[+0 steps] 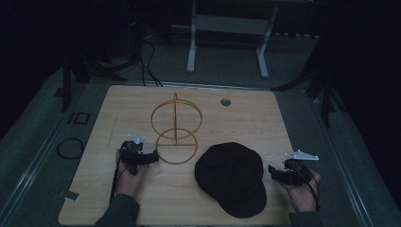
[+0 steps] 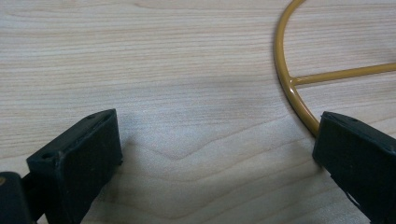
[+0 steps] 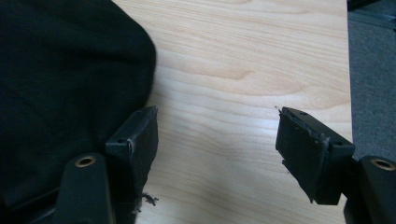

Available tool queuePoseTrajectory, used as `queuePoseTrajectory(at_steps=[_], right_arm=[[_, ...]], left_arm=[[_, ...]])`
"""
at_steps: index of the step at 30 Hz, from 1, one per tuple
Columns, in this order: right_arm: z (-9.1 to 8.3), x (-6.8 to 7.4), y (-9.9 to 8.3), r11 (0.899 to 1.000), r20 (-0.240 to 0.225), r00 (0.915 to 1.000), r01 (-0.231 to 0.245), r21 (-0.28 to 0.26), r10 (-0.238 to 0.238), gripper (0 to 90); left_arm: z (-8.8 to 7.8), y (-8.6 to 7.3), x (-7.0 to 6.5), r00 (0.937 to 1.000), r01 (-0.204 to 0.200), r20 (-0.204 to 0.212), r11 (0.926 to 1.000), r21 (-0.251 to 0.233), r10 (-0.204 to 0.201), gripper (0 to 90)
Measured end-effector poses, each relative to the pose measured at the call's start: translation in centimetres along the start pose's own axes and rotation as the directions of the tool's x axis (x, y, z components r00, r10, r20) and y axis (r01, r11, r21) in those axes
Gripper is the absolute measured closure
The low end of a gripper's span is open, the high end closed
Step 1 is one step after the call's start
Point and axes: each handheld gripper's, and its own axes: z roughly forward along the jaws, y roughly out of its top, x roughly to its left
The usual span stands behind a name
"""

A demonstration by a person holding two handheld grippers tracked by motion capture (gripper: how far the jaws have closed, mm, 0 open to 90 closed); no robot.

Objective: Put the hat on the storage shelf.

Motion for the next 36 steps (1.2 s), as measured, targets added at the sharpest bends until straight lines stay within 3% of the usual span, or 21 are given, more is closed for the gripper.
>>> queuePoseTrajectory(at_steps=[18, 25, 36], right_arm=[[-1.6, 3.6, 2.6, 0.993, -0.065, 0.9913, 0.113, -0.019, -0.114, 28.9], [-1.6, 5.7, 3.3, 0.986, -0.093, 0.9816, 0.166, -0.02, -0.167, 26.6], [-1.8, 8.0, 4.5, 0.978, -0.136, 0.9684, 0.205, -0.04, -0.209, 22.9]], left_arm=[[0.0, 0.0, 0.0, 1.0, 0.003, 0.0, 1.0, -0.002, -0.003, 0.7], [0.0, 0.0, 0.0, 1.0, 0.003, 0.0, 1.0, -0.002, -0.003, 0.7], [0.0, 0.0, 0.0, 1.0, 0.002, 0.0, 1.0, -0.001, -0.002, 0.7]])
